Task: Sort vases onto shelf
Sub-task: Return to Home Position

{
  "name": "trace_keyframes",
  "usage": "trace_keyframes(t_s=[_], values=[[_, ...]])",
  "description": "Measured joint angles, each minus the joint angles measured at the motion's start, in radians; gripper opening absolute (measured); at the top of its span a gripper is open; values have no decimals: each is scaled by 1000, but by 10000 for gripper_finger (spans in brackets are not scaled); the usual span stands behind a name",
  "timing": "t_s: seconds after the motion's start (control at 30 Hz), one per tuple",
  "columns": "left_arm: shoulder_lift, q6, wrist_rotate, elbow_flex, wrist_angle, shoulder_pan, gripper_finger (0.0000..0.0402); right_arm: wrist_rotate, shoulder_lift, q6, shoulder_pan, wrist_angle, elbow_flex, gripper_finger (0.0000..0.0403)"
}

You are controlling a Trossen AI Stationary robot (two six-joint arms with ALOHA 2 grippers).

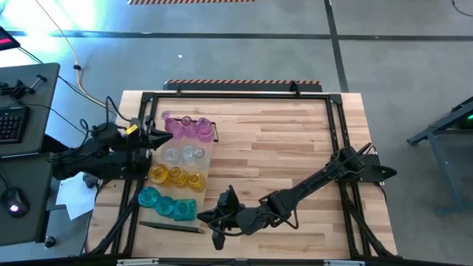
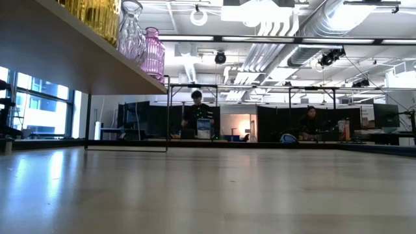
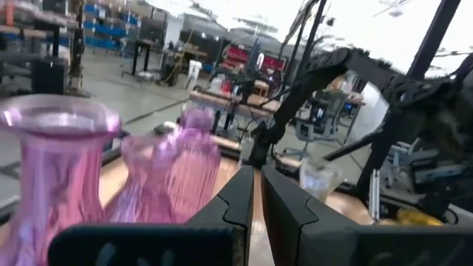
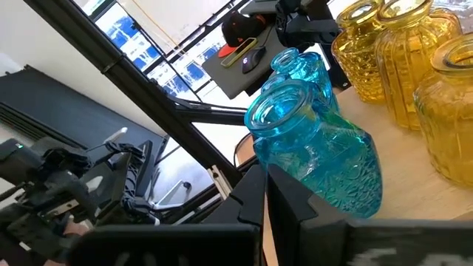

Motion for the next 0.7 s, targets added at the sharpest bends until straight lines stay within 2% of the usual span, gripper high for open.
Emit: trace_keyframes(t_s=[0.3, 0.7], values=[[0, -12, -10, -44, 60, 0, 21, 32, 0, -8, 5, 2, 0, 0], [0, -2, -46, -44, 13, 0, 21, 33, 0, -13, 4, 1, 0, 0]])
